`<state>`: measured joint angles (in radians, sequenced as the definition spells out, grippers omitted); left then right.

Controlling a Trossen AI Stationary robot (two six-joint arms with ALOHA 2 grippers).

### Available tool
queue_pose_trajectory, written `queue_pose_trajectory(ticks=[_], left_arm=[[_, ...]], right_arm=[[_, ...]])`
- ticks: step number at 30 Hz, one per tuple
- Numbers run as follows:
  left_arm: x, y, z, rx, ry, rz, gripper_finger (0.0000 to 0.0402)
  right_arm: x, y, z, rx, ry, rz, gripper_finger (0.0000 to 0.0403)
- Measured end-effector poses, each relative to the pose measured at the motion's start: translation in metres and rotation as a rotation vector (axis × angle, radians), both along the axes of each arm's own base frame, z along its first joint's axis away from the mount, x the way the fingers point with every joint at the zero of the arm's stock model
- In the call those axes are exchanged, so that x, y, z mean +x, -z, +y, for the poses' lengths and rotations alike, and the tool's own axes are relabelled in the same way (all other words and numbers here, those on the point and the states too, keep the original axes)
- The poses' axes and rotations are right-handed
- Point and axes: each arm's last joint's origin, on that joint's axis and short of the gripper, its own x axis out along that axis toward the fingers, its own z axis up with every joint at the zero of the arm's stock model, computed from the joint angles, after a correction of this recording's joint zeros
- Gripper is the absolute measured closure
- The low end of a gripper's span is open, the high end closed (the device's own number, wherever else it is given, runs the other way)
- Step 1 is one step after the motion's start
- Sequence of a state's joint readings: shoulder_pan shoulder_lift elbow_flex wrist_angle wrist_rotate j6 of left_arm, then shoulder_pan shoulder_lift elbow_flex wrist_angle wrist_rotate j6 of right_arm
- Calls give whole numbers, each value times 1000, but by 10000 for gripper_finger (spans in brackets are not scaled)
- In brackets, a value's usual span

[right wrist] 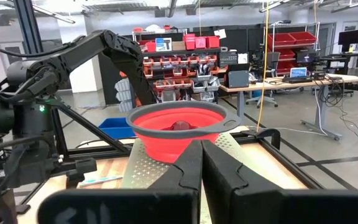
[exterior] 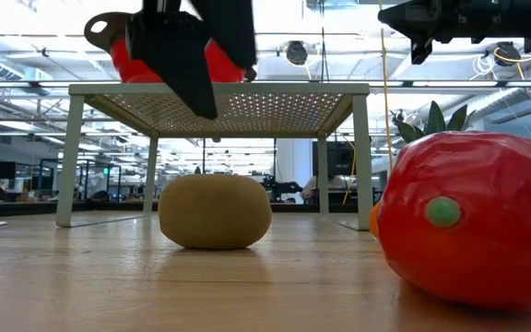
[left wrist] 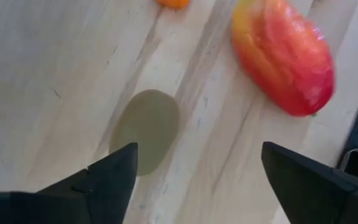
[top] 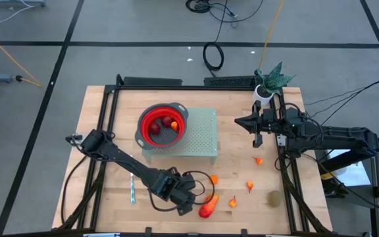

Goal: Pick & Place Fruit
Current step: Put the left kiwi into the strainer bowl on the shelf

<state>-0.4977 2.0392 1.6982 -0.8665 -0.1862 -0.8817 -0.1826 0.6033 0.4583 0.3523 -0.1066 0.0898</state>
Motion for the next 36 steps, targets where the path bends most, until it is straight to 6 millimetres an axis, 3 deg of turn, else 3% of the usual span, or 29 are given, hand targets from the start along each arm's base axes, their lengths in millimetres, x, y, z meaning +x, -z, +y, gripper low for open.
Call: queue_pose_trajectory(ticks=[5,13,22,36], left_arm=[[-3,8,2,45,46,21,46],[-5,15,5,140,76,9,58],[0,28,5,120,114,-55,65],[-3,51,19,110,156,-3,96]], right_arm=[[0,0,0,0,0,0,403],[0,0,0,0,0,0,403],[0,0,0,0,0,0,403],[0,0,0,0,0,2,403]])
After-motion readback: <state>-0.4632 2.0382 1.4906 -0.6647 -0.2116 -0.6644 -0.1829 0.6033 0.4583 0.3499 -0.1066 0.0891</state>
